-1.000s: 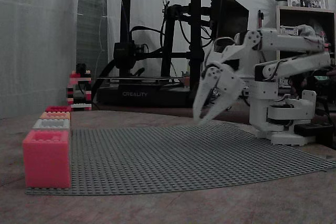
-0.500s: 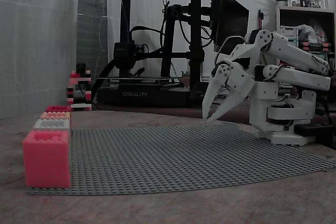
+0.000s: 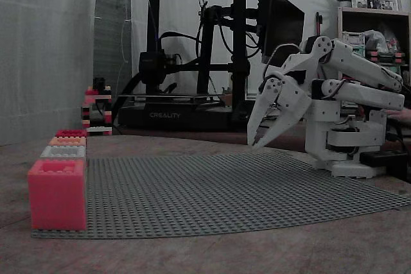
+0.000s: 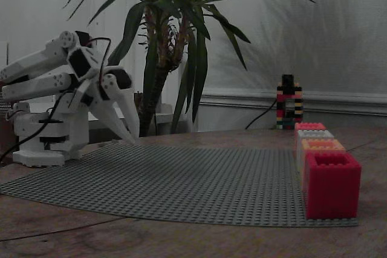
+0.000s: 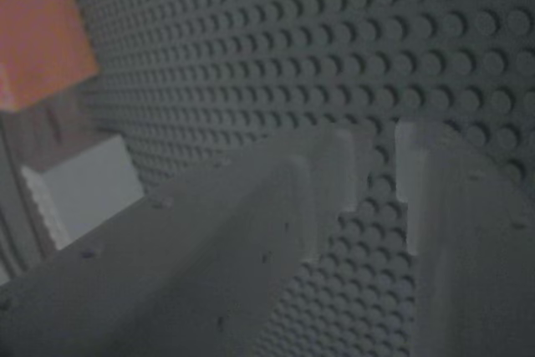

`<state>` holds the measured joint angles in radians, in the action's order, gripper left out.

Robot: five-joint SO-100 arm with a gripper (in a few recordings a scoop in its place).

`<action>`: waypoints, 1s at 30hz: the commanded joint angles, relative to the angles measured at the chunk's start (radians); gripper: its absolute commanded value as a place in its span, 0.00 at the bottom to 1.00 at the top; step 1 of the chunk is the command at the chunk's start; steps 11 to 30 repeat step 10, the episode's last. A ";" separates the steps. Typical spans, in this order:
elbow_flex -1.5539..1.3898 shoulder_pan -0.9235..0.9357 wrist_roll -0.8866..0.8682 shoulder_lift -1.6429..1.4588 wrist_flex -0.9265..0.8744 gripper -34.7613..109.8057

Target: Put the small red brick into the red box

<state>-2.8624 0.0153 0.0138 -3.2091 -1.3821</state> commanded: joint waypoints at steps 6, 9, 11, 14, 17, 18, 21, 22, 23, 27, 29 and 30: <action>0.002 0.037 0.012 -0.012 -0.023 0.24; 0.002 0.037 0.014 -0.012 -0.023 0.24; 0.002 0.037 0.014 -0.012 -0.023 0.24; 0.002 0.037 0.014 -0.012 -0.023 0.24; 0.002 0.037 0.014 -0.012 -0.023 0.24; 0.002 0.037 0.014 -0.012 -0.023 0.24; 0.002 0.037 0.014 -0.012 -0.023 0.24; 0.002 0.037 0.014 -0.012 -0.023 0.24; 0.002 0.037 0.014 -0.012 -0.023 0.24; 0.002 0.037 0.014 -0.012 -0.023 0.24; 0.002 0.037 0.014 -0.012 -0.023 0.24; 0.002 0.037 0.014 -0.012 -0.023 0.24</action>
